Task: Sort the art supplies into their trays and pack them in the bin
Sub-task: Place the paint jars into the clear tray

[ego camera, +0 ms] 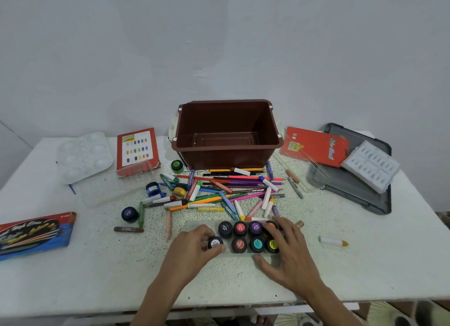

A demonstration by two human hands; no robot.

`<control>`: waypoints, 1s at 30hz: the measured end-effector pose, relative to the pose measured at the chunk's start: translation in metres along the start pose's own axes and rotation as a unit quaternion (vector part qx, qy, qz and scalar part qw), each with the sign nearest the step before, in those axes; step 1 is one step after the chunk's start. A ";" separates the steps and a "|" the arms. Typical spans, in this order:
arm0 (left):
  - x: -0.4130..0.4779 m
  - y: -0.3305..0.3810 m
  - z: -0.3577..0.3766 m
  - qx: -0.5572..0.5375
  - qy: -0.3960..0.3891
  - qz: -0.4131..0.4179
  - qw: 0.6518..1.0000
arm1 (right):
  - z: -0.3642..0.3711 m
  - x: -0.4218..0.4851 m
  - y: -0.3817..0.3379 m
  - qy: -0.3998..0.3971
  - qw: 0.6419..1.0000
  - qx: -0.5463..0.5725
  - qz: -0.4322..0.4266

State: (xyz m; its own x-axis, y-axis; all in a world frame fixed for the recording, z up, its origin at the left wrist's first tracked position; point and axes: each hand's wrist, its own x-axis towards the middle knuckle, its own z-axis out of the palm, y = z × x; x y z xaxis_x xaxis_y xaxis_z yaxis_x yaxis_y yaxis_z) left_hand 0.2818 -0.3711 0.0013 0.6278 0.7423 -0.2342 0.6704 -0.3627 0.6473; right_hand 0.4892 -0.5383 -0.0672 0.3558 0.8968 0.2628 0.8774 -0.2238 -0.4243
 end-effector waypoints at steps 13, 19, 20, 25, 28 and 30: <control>0.004 0.004 0.026 0.030 0.042 0.031 0.998 | 0.000 0.000 0.000 0.006 1.000 0.004 -0.004; 0.005 0.000 0.018 -0.002 0.058 0.027 0.998 | 0.000 0.000 0.000 0.002 1.000 0.005 -0.003; 0.006 0.000 0.014 -0.007 0.074 0.027 0.997 | 0.000 0.000 0.000 0.001 1.000 0.005 -0.003; 0.025 -0.004 -0.010 0.037 0.184 0.018 0.982 | 0.000 0.001 -0.001 0.004 1.000 0.004 -0.004; 0.052 -0.016 -0.021 0.067 0.247 0.019 0.966 | -0.001 0.001 -0.001 0.005 1.000 0.008 -0.004; 0.070 -0.023 -0.027 0.106 0.260 -0.004 0.960 | -0.001 0.001 -0.001 0.006 1.000 0.008 -0.005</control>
State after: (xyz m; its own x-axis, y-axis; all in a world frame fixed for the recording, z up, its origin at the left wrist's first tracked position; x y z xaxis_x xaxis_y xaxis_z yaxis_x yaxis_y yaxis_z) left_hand 0.2996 -0.2952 -0.0101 0.3778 0.9061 0.1905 0.7743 -0.4220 0.4715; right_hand 0.4886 -0.5375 -0.0656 0.3510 0.8943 0.2776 0.8756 -0.2085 -0.4356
